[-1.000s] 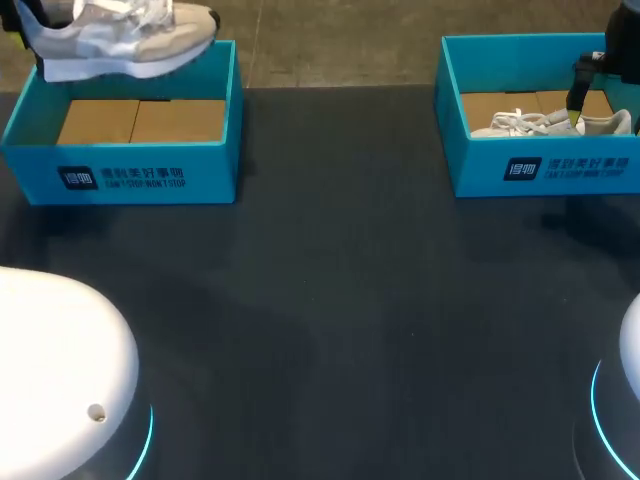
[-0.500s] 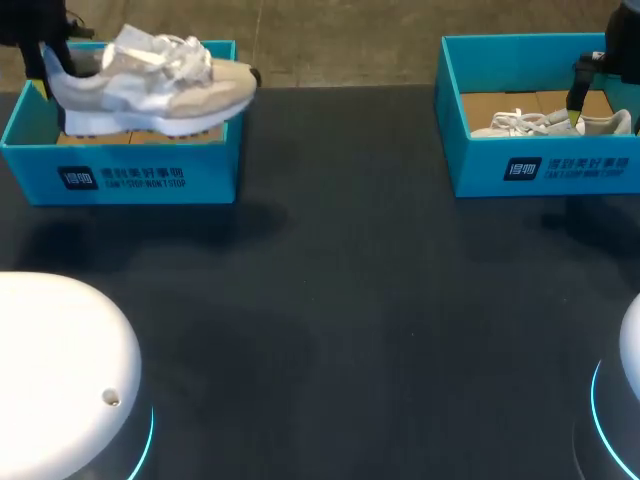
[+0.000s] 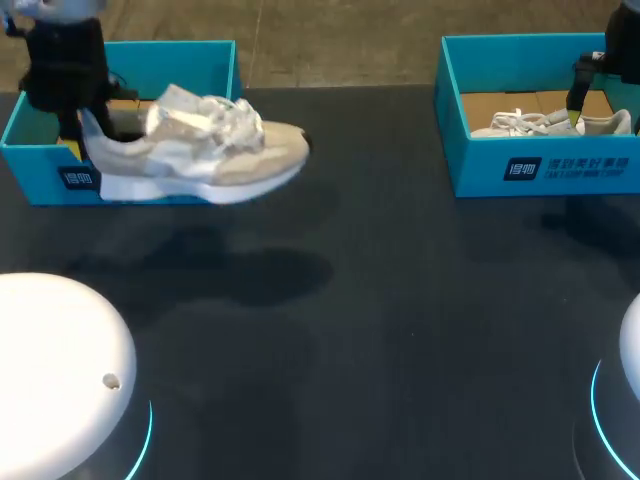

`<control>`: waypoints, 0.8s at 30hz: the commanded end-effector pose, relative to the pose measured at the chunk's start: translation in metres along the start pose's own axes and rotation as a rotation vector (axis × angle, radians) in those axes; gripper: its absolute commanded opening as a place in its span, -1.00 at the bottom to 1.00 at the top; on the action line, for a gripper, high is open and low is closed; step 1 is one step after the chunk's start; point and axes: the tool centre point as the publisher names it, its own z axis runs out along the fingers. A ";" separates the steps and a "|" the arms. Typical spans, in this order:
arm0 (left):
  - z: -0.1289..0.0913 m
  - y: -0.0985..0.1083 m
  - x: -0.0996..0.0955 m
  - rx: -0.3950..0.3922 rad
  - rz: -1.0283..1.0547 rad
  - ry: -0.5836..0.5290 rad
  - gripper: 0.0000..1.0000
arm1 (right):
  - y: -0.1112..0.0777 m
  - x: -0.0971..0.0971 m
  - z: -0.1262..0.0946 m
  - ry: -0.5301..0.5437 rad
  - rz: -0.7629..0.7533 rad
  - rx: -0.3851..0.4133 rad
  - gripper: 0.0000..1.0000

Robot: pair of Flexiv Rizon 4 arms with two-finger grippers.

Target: Take the shoe out of the shoebox, open the shoe tongue, remove and reinsert the insole, then place the shoe into the shoebox

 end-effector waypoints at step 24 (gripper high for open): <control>0.020 -0.072 -0.041 -0.288 0.012 0.037 -1.00 | 0.000 0.000 0.000 0.000 0.000 0.001 1.00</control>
